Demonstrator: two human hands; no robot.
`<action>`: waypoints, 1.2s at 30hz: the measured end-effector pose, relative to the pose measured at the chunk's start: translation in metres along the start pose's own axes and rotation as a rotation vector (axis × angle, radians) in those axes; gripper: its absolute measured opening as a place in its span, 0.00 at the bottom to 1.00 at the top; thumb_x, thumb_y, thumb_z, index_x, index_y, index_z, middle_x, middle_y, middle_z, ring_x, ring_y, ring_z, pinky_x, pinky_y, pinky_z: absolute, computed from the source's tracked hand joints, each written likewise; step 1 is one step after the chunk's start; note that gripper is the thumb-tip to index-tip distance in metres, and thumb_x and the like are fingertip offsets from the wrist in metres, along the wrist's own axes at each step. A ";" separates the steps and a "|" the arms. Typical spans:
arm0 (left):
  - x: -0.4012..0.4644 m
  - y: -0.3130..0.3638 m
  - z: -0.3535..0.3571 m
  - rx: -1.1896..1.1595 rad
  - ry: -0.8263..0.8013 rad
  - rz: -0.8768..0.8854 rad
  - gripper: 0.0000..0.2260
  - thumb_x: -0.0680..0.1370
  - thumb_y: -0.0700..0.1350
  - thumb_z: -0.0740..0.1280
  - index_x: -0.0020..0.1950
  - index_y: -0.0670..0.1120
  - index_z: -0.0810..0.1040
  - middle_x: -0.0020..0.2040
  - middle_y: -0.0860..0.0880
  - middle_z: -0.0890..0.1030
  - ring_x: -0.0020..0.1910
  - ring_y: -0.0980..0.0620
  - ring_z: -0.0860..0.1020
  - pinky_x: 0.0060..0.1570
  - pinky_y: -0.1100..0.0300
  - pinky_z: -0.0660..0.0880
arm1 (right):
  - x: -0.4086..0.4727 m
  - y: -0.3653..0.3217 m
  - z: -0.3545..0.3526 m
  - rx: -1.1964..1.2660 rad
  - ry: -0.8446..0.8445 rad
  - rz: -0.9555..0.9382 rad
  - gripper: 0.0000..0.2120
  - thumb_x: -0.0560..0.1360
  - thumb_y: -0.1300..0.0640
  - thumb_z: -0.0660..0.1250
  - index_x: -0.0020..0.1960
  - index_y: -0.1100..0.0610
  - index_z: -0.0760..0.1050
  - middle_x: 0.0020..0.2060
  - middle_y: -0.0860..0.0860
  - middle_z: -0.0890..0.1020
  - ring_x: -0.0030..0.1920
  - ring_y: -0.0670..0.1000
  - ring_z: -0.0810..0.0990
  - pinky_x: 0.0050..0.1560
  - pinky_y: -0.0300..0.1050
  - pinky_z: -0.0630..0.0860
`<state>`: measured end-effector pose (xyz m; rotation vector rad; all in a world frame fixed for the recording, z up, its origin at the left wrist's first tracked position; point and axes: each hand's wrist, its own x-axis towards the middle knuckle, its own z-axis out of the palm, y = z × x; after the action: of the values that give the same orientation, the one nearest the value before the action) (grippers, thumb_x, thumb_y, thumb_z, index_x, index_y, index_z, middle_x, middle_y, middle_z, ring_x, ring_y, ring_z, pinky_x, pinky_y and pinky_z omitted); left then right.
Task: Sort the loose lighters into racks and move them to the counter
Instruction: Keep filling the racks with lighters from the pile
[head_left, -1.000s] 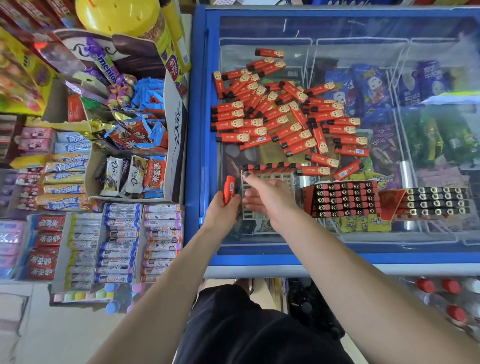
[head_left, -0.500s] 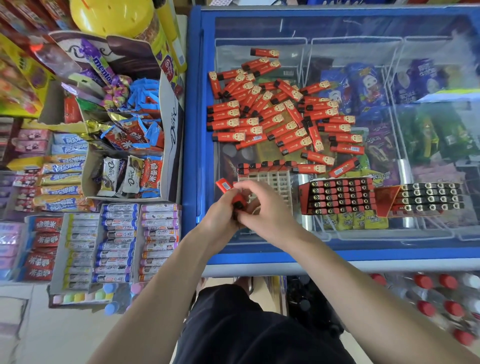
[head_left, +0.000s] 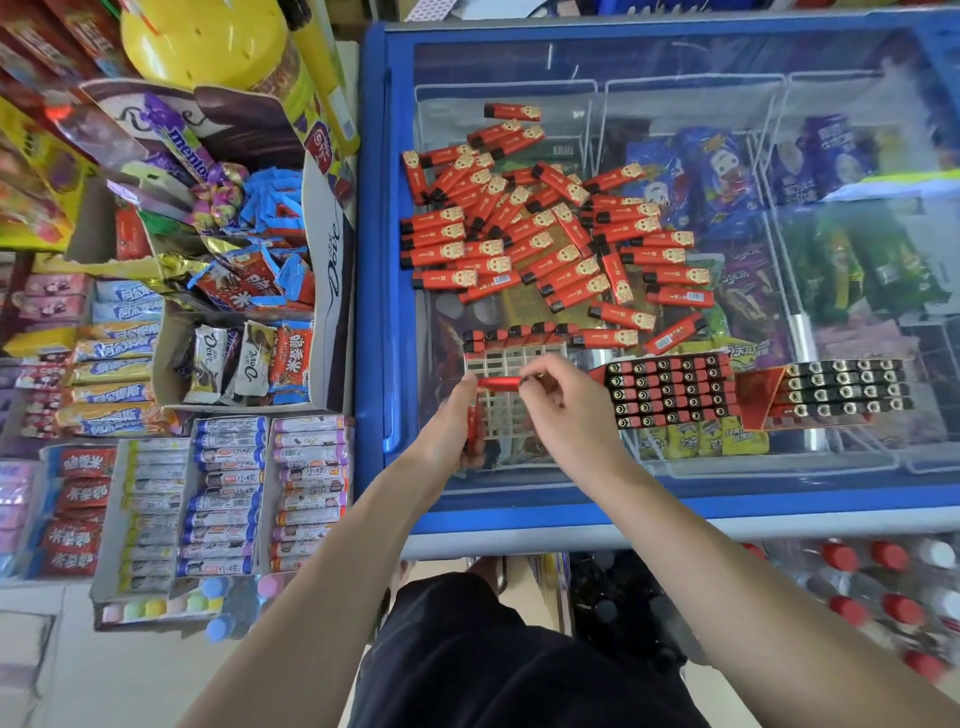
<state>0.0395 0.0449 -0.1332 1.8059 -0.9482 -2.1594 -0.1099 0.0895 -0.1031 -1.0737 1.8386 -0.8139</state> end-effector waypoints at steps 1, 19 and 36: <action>0.004 -0.002 0.000 0.066 0.052 0.005 0.19 0.85 0.62 0.57 0.53 0.47 0.73 0.39 0.50 0.75 0.35 0.52 0.73 0.41 0.56 0.74 | 0.003 0.002 -0.002 -0.011 0.034 -0.004 0.05 0.82 0.59 0.65 0.51 0.52 0.78 0.33 0.52 0.80 0.28 0.44 0.73 0.30 0.40 0.70; 0.012 0.005 0.001 0.356 0.106 0.077 0.05 0.86 0.47 0.58 0.53 0.48 0.69 0.39 0.48 0.75 0.33 0.51 0.72 0.40 0.53 0.74 | 0.027 -0.014 0.026 0.095 0.166 0.072 0.04 0.81 0.55 0.68 0.55 0.52 0.79 0.42 0.49 0.85 0.43 0.48 0.85 0.46 0.35 0.80; 0.003 0.010 -0.006 -0.004 0.108 0.059 0.13 0.84 0.51 0.64 0.50 0.46 0.85 0.42 0.49 0.85 0.44 0.50 0.79 0.57 0.47 0.77 | 0.019 -0.017 0.012 0.153 -0.113 0.419 0.18 0.75 0.37 0.68 0.53 0.51 0.75 0.49 0.50 0.83 0.50 0.50 0.84 0.56 0.55 0.79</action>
<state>0.0417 0.0337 -0.1299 1.8480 -0.9596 -2.0053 -0.0990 0.0635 -0.1002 -0.5943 1.7872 -0.6181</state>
